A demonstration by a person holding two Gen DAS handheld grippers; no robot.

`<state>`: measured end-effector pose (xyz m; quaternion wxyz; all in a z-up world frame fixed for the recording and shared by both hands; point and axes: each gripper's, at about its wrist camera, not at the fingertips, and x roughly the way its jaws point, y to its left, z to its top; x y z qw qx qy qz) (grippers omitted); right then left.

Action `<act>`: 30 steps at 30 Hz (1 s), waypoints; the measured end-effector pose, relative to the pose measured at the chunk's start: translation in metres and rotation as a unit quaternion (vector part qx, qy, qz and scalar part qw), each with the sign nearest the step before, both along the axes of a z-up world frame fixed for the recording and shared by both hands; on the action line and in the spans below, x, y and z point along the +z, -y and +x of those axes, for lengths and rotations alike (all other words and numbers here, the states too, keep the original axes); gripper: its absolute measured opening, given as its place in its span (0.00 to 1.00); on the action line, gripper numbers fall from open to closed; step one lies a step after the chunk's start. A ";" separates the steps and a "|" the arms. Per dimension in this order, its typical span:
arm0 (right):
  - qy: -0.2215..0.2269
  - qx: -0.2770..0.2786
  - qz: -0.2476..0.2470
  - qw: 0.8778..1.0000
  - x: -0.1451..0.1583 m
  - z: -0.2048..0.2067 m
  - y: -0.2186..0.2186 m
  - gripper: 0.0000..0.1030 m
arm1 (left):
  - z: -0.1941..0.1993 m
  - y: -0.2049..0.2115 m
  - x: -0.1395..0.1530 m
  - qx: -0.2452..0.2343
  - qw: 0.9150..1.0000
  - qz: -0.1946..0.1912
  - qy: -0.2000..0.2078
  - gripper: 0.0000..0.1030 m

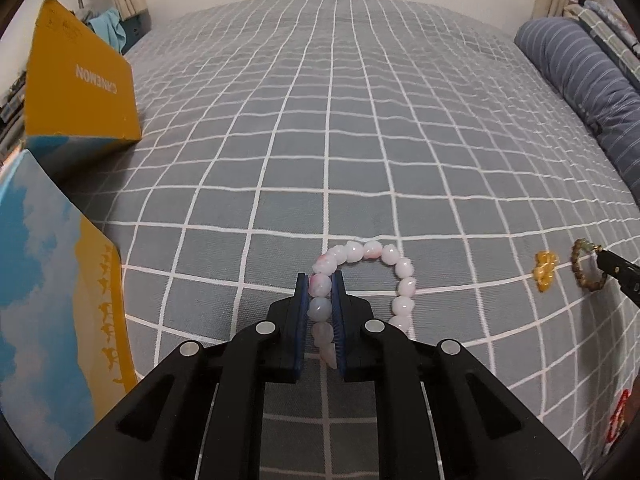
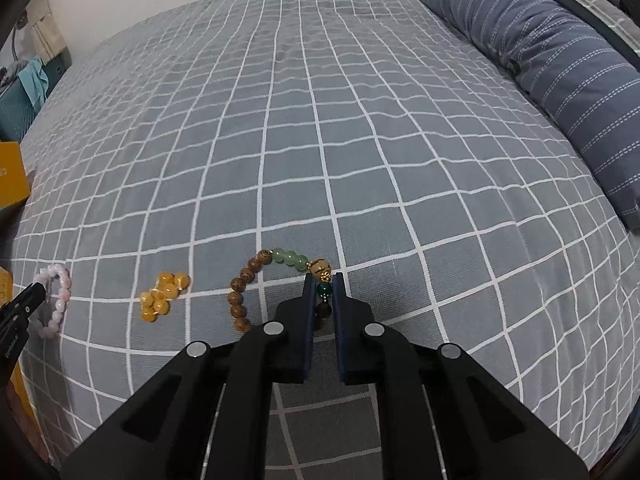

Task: Organize jewelry
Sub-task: 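Grasp the pink-white bead bracelet with the left tool while the right tool grasps the wooden bead bracelet, then carry the pink-white and wooden bracelets over the white box with both tools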

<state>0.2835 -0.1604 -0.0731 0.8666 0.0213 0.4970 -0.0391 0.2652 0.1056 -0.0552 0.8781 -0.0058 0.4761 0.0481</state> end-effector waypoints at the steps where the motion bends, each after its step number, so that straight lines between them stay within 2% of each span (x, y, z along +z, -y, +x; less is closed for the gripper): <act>1: 0.004 0.001 0.000 1.000 0.003 -0.001 -0.001 0.07 | -0.001 0.001 0.002 -0.002 1.000 -0.001 0.002 0.10; 13: 0.038 0.010 0.004 0.999 0.027 -0.015 -0.008 0.07 | -0.018 0.008 0.034 -0.019 0.999 -0.028 0.028 0.10; 30: 0.071 0.027 -0.003 0.997 0.055 -0.045 -0.019 0.07 | -0.045 0.015 0.061 -0.035 0.998 -0.033 0.050 0.10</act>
